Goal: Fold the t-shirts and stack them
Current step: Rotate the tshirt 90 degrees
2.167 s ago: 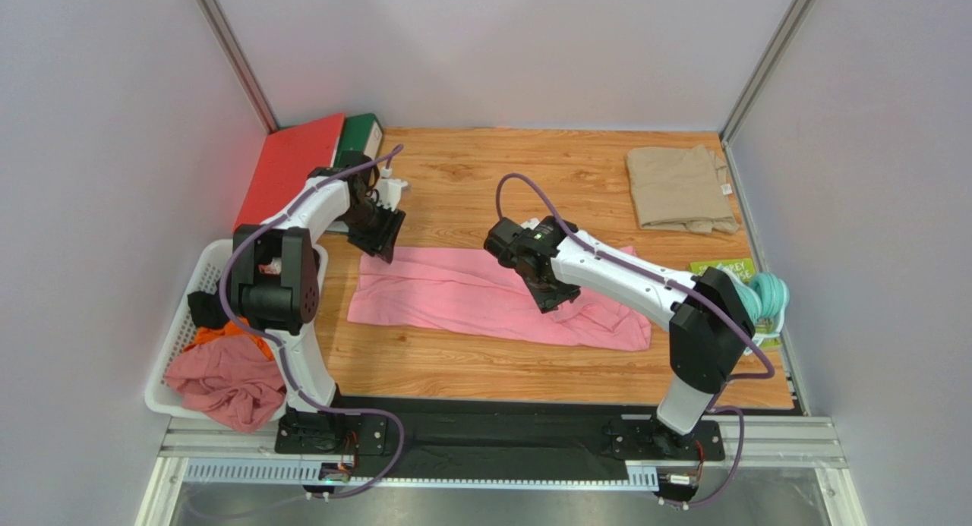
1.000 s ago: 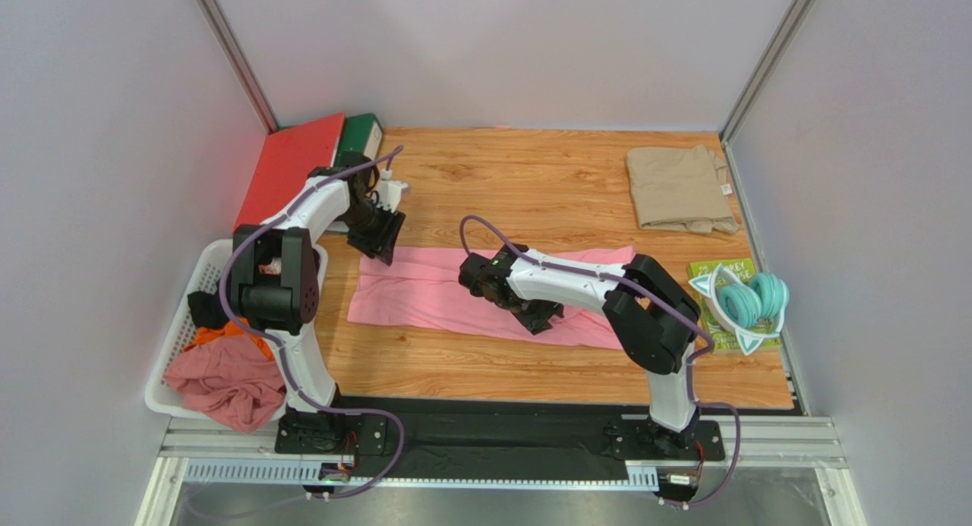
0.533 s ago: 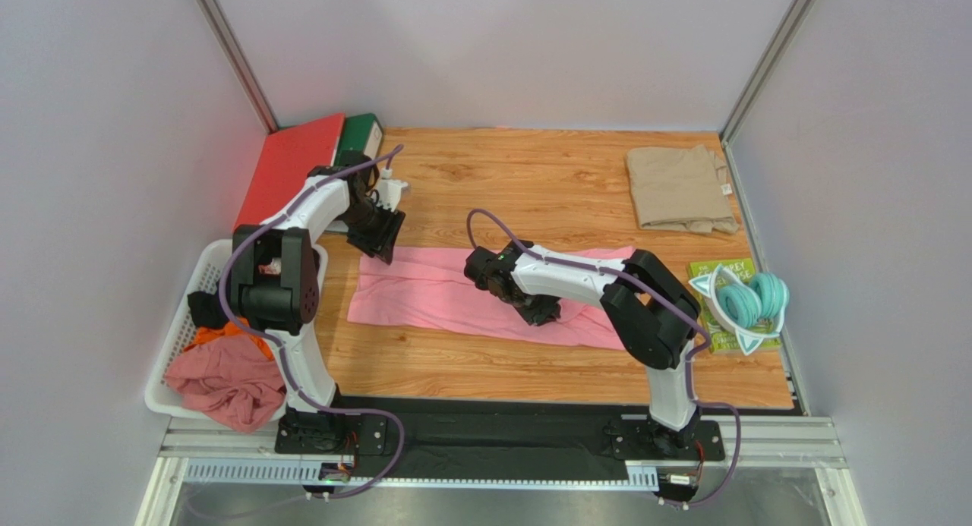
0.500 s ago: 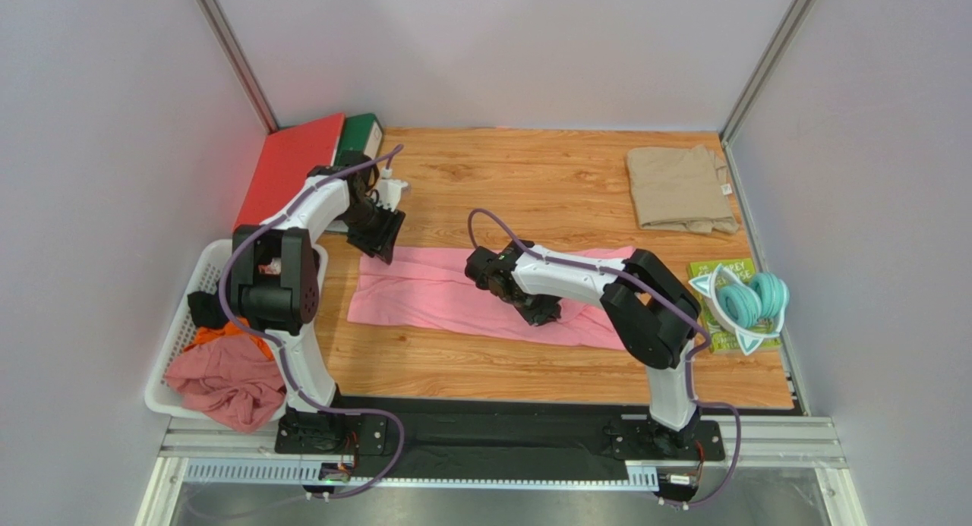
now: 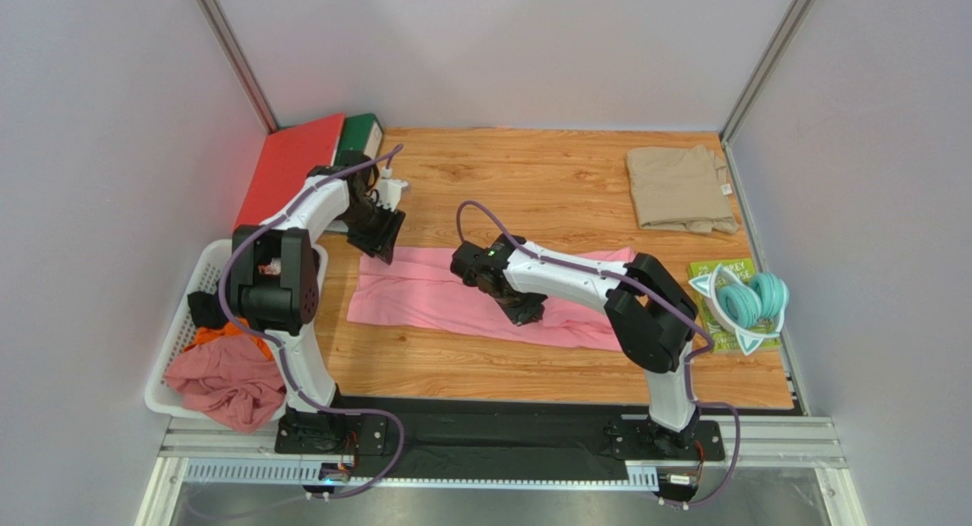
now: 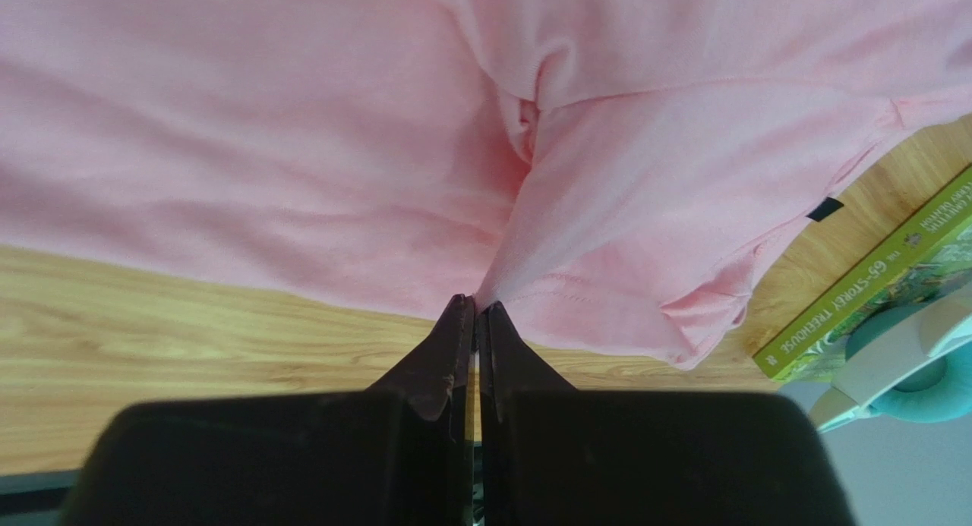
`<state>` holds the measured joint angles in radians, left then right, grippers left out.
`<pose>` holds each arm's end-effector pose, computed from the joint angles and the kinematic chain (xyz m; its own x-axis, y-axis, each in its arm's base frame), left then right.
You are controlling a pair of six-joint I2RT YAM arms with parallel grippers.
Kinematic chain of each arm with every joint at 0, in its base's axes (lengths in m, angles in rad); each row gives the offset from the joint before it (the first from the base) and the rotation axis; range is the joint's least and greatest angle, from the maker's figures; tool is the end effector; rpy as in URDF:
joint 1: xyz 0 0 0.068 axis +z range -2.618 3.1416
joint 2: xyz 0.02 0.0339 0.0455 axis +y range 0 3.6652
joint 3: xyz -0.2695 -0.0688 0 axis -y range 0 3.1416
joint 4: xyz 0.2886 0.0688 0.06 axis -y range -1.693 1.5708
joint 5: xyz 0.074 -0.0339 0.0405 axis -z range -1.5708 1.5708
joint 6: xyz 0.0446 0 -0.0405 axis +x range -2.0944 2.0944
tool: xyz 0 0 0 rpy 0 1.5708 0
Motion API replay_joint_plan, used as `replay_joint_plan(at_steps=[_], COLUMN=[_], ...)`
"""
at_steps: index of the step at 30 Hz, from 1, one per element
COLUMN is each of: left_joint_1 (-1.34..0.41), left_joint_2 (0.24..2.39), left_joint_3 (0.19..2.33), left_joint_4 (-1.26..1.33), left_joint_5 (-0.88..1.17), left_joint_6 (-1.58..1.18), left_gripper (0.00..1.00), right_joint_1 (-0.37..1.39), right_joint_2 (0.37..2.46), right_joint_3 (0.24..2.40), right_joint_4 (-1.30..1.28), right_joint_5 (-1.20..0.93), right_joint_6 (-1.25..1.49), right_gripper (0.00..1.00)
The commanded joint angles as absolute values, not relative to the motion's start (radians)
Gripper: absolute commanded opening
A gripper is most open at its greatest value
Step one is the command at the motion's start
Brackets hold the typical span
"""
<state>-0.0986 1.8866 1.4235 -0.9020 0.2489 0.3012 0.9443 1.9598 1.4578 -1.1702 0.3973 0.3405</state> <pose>0.4096 -0.0516 0.1797 -0.8872 0.3767 -0.2666 0.4279 0.8877 -0.1697 0.2441 0.3078 0.1621 -0.8069 -0.5897 -0.0331 -0.5310 0.7488 -0.3966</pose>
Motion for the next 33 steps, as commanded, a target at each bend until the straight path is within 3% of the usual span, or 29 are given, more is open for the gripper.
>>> replay_joint_plan(at_steps=[1,6,9,12,14,16,23,33], left_joint_1=[-0.103,-0.103,-0.103,-0.103,-0.103,-0.103,-0.103,-0.087], left_joint_2=[1.830,1.829,1.828,1.829,1.827,1.825,1.821,1.833], left_joint_3=[1.450,1.456,1.457,1.451,1.447,1.442,1.439,1.420], left_joint_4=[-0.913,-0.914,-0.916,-0.916,-0.916,-0.916,-0.916,-0.917], left_joint_5=[0.264,0.258,0.255,0.255,0.250,0.247,0.247,0.229], left_joint_6=[0.314,0.321,0.325,0.327,0.331,0.334,0.328,0.336], left_gripper=[0.56,0.56,0.56,0.56,0.56,0.56,0.56,0.56], right_joint_1=[0.996,1.000,1.000,0.974,0.941,0.870,0.591,0.387], right_joint_2=[1.954,1.980,1.997,1.988,1.948,1.910,1.773,1.946], right_joint_3=[1.516,1.477,1.459,1.474,1.488,1.508,1.496,1.468], right_joint_4=[-1.193,-1.175,-1.177,-1.198,-1.212,-1.218,-1.100,-0.962], right_joint_5=[0.325,0.282,0.284,0.319,0.314,0.318,0.226,0.060], right_joint_6=[0.396,0.425,0.429,0.437,0.443,0.452,0.508,0.537], right_gripper=[0.00,0.08,0.26,0.32,0.48,0.56,0.50,0.45])
